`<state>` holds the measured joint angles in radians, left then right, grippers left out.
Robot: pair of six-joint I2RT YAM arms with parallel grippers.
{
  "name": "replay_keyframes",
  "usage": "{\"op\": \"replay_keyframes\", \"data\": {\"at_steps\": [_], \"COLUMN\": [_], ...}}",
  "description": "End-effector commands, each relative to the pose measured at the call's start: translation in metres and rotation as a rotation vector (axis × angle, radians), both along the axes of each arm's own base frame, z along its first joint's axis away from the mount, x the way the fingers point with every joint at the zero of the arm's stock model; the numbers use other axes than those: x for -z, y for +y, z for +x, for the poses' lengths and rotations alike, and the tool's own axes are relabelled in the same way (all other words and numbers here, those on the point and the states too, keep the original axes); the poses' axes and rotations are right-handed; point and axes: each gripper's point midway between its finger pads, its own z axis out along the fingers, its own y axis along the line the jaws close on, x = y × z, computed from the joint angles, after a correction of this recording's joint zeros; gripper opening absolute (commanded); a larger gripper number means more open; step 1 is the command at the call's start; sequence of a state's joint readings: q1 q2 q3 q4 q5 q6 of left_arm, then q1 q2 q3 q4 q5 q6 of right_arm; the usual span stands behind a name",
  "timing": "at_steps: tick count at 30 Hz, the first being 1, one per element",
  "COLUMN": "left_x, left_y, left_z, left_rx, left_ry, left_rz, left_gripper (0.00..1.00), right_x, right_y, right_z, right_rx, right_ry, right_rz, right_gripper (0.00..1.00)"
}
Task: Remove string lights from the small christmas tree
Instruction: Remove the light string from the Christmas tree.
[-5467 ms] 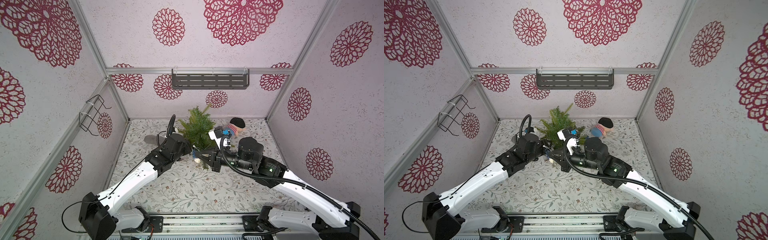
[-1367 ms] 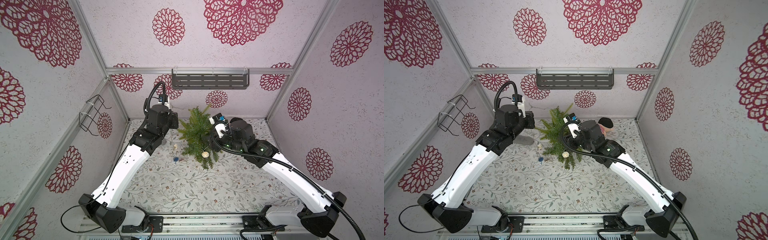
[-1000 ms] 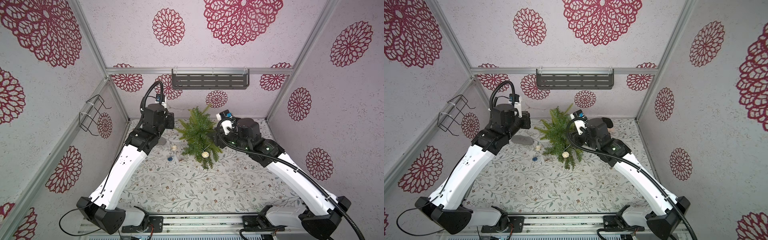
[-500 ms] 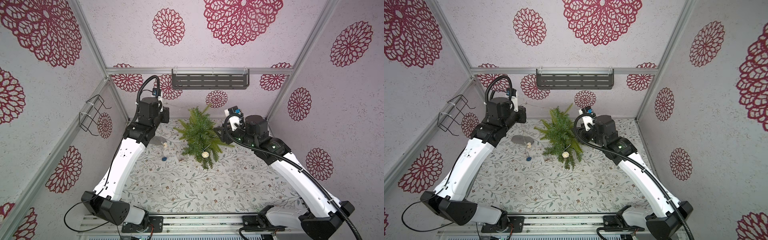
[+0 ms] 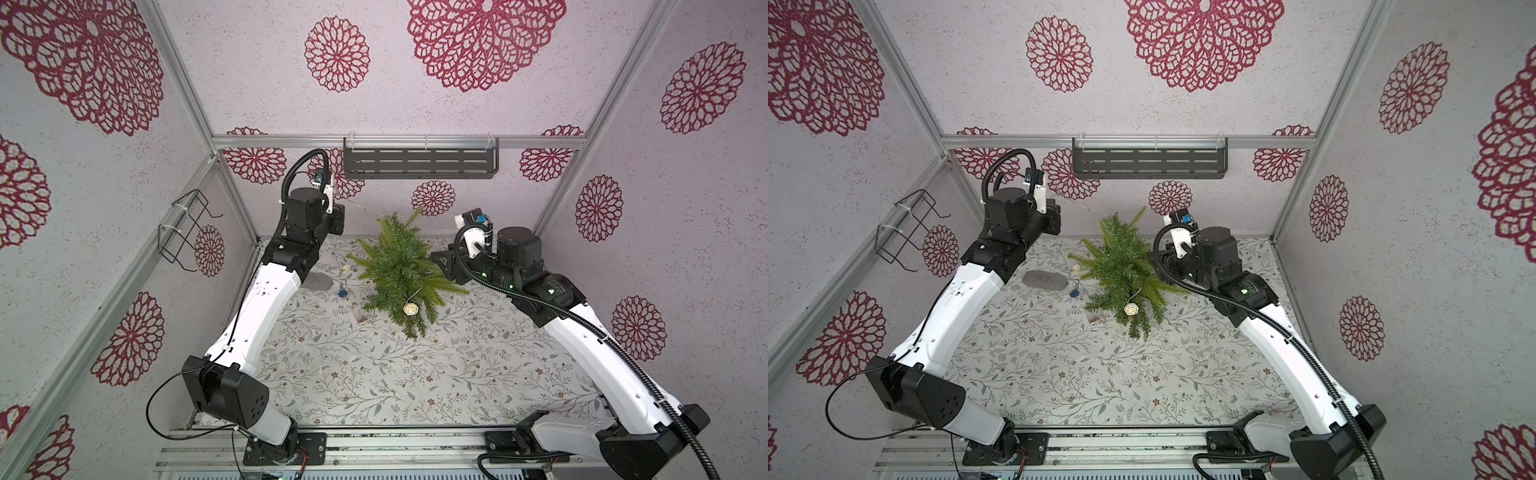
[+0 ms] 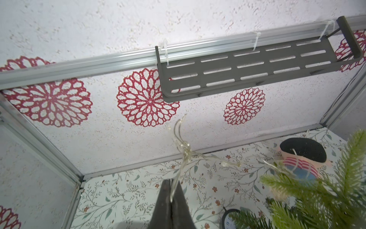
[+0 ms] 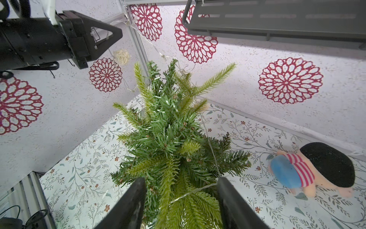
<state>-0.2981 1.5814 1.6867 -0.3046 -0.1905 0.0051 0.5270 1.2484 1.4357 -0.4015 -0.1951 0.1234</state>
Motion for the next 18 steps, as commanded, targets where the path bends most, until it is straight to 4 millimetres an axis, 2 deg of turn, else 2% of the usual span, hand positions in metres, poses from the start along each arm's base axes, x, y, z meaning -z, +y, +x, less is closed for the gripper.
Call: {"op": "replay_keyframes", "data": {"at_steps": [1,14,18], "left_x": [-0.029,-0.049,-0.05], "left_y": [0.0,-0.015,-0.02], "left_z": [0.009,0.034,0.04], "left_rx": [0.003,0.035,0.046], "left_ry": [-0.124,-0.244,-0.266], "left_rz": [-0.001,0.003,0.022], "left_gripper": [0.0,0.0,0.0], "right_x": [-0.02,-0.022,-0.021], "right_y": [-0.001,-0.002,-0.001], "right_z": [0.0,0.006,0.008], "right_rx": [-0.019,-0.024,-0.028], "right_ry": [-0.057,-0.046,-0.038], "right_rz": [0.036,0.068,0.076], "right_gripper": [0.61,0.61,0.61]}}
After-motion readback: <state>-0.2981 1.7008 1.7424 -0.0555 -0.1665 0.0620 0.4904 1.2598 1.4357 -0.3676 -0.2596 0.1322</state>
